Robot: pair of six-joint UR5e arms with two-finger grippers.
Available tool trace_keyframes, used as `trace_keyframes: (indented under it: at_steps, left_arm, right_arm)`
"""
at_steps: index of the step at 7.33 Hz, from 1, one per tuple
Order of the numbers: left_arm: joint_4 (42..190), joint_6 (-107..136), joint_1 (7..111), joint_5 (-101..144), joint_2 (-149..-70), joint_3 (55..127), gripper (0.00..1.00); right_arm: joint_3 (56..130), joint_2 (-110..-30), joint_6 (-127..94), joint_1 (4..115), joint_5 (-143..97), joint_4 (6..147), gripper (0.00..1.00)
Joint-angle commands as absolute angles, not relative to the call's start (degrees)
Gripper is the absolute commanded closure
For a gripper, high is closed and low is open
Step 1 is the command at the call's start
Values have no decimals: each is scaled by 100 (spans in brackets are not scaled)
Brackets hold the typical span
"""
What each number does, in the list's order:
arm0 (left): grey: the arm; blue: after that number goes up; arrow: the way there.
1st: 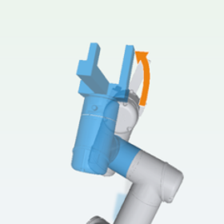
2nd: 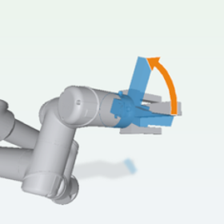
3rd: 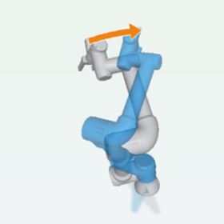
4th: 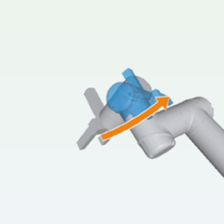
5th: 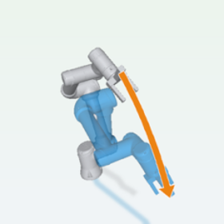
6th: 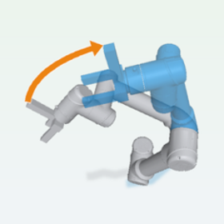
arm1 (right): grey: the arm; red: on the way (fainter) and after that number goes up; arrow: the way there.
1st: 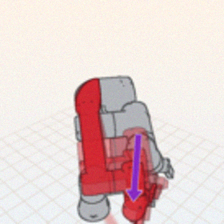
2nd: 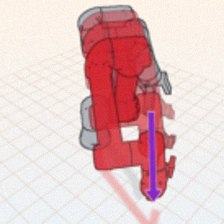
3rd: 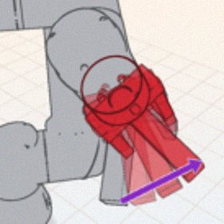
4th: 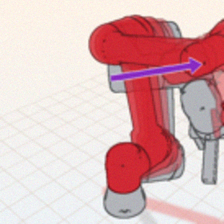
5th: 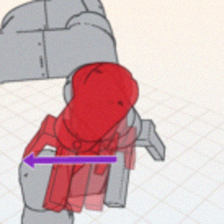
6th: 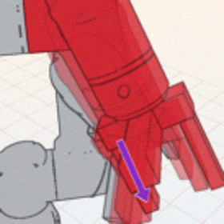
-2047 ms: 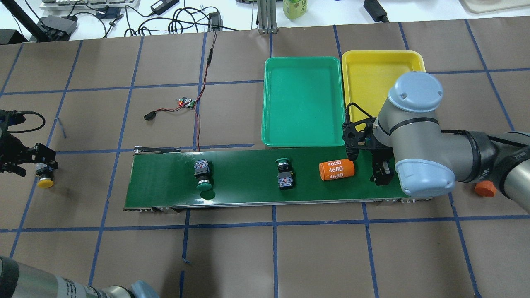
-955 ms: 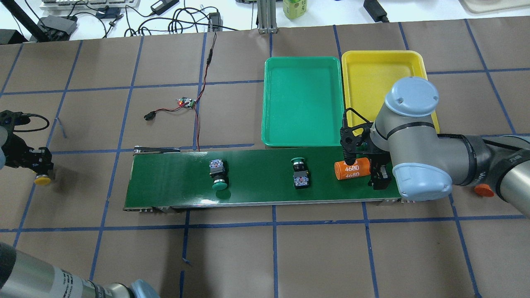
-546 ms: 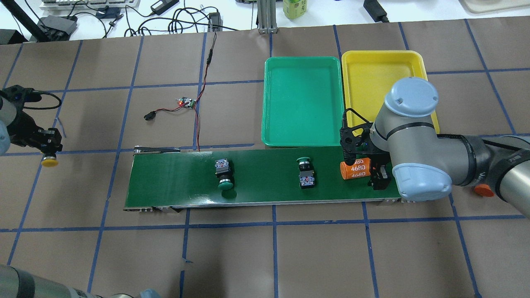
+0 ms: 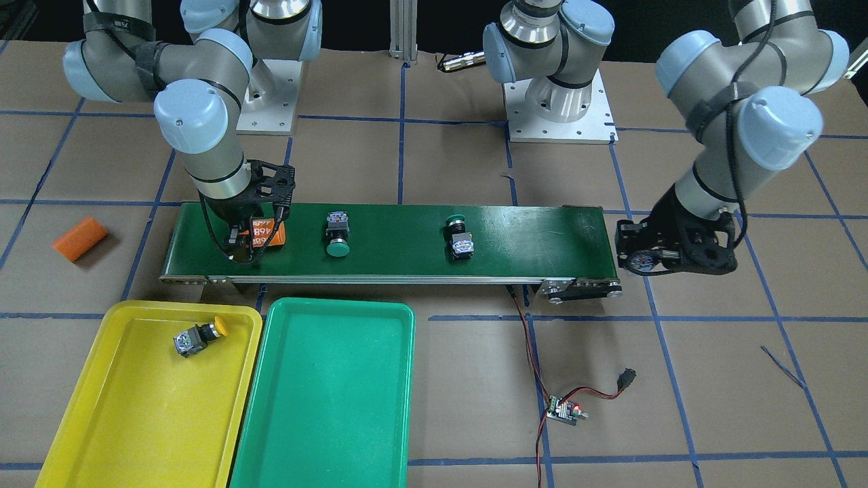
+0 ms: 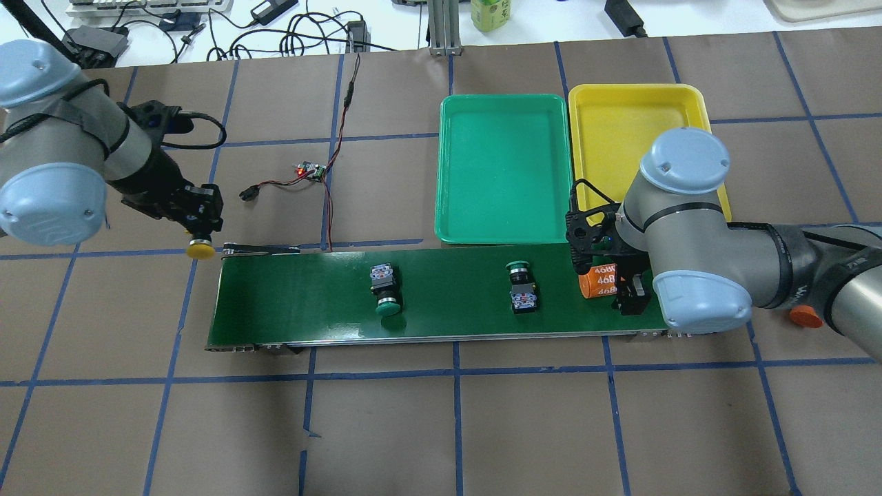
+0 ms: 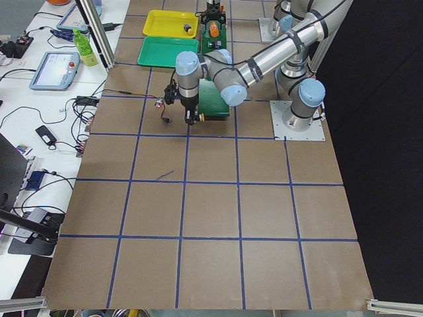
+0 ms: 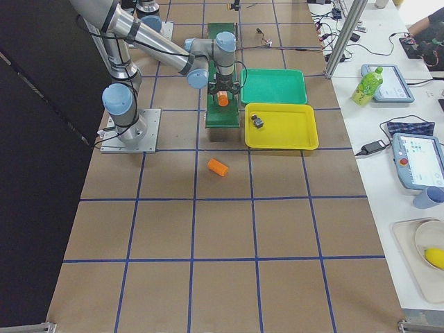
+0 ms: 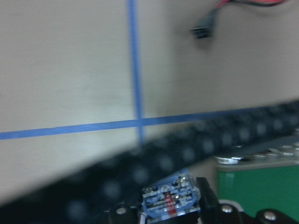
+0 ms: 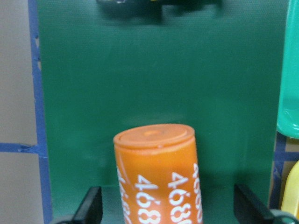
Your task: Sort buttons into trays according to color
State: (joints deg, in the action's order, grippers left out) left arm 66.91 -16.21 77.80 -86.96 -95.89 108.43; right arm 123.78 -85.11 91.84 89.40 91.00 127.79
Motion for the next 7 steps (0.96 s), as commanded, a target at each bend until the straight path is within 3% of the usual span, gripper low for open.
trace_keyframes:
  at_steps: [1,3,5,6,7]
  left_arm:
    - [6671,-503,8970,-8614,-9615,11125,92]
    - [6461,-491,9061,-8604,-9624,11573,92]
    - [6206,-501,9027,-8910,-9633,11776,73]
    - [6214,-492,9035,-9017,-9676,11803,51]
    - [6101,-536,9026,-9026,-9703,11760,3]
  right_arm:
    - [12358,-8508,9176,8938,9097,12779,0]
    - [12244,-8569,9132,8938,9097,12797,0]
    - [12016,-8578,9141,8938,9097,12797,0]
    - [11945,-8587,9158,8938,9097,12788,0]
    - [11901,-8648,9158,8938,9097,12788,0]
